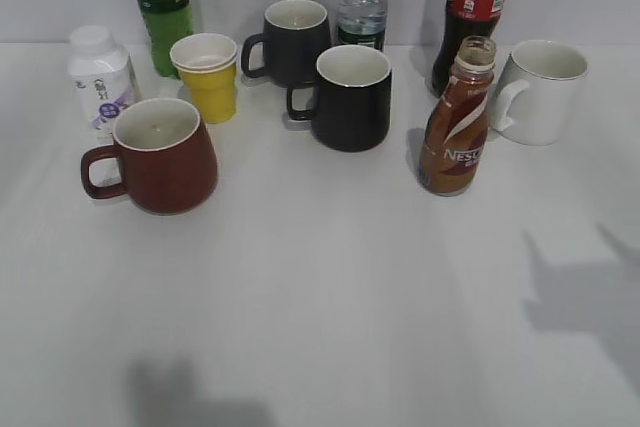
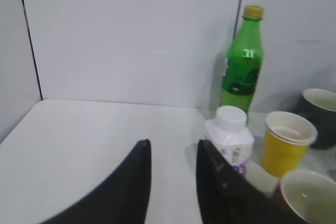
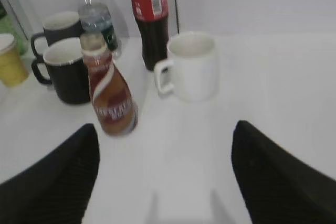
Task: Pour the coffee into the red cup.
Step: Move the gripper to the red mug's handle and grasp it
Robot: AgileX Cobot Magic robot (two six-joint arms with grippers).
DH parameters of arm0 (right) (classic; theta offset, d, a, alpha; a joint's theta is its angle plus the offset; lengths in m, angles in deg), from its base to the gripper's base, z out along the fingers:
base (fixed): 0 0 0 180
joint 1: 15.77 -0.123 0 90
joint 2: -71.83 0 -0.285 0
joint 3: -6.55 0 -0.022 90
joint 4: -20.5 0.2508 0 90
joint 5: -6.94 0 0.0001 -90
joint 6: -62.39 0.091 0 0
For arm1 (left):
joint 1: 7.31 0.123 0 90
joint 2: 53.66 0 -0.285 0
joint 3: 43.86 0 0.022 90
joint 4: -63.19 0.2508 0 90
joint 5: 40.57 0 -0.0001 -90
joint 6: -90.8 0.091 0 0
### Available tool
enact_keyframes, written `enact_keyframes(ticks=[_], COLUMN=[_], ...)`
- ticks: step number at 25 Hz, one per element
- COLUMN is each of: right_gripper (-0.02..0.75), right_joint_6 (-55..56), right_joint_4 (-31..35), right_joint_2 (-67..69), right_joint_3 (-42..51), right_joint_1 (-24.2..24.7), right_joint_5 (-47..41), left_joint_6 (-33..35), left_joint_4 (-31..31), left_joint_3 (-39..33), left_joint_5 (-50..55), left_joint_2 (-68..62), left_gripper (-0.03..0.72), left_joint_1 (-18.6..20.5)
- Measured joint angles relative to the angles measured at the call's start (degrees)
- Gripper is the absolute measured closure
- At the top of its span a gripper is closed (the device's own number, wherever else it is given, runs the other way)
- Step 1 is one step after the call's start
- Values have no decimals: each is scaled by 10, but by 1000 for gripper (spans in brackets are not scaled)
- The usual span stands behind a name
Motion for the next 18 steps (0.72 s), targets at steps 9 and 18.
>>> enact_keyframes(ticks=[9,18], right_gripper=[150,153], right_joint_6=[-59,-54], right_joint_4=[5,9], right_joint_2=[220,354], right_joint_3=[0,2], right_joint_1=[-131,-138], right_joint_5=[140,262], left_joint_6=[0,0], left_joint_4=[3,-29], left_joint_3=[-32,-152], left_joint_5=[-103,-324], left_joint_2=[-209,-333], left_gripper=[446,445], left_joint_1=[-112,-208])
